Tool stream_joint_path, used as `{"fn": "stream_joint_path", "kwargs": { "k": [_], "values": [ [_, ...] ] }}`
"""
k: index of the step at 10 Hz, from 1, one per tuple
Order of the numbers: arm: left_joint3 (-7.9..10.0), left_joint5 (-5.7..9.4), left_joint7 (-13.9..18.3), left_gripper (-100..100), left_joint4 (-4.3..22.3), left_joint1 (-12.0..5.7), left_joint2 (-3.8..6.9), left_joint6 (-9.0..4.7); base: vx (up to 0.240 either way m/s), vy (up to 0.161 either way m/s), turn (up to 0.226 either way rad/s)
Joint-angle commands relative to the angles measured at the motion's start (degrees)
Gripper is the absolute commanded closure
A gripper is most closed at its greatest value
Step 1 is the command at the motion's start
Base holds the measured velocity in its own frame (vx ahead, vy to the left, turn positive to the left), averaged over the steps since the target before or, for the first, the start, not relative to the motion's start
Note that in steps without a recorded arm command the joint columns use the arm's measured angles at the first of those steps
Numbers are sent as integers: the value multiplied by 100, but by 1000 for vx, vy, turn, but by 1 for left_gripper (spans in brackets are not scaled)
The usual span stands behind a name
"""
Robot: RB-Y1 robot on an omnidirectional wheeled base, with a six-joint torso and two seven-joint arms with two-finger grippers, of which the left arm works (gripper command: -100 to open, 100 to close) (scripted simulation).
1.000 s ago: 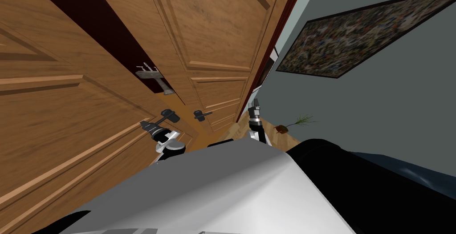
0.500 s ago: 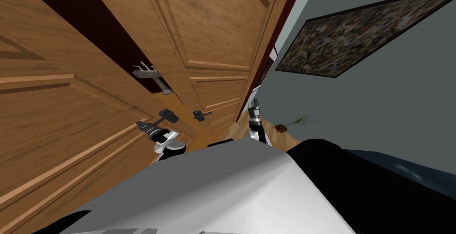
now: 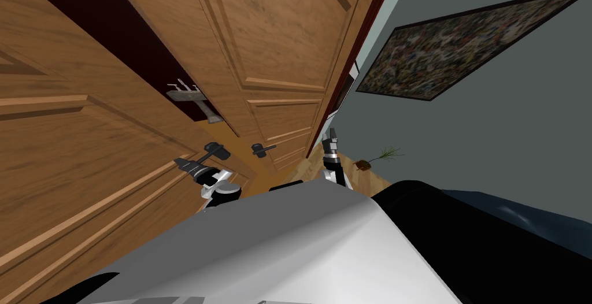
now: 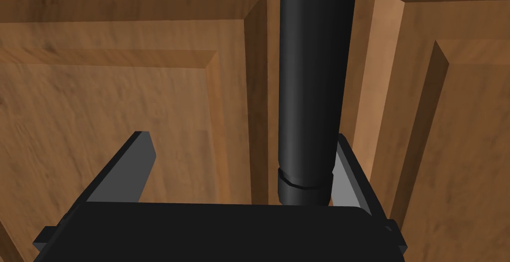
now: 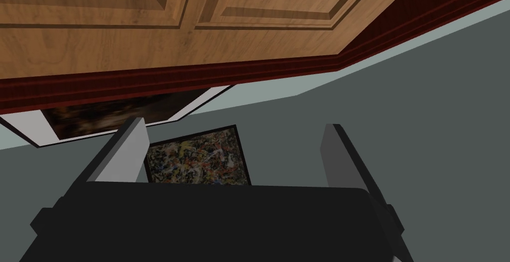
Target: Push the door open
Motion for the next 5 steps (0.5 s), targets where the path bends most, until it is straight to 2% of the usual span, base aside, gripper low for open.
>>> {"fn": "stream_joint_path", "kwargs": {
  "k": [1,3,5],
  "values": [
    [209,50,-151,100,-92,-87,155,-177,-23,50,-89],
    [209,50,-151,100,-21,-87,155,-177,-6,31,-32],
    [209,50,-151,100,-92,-87,155,-177,3,0,12]
  ]
}}
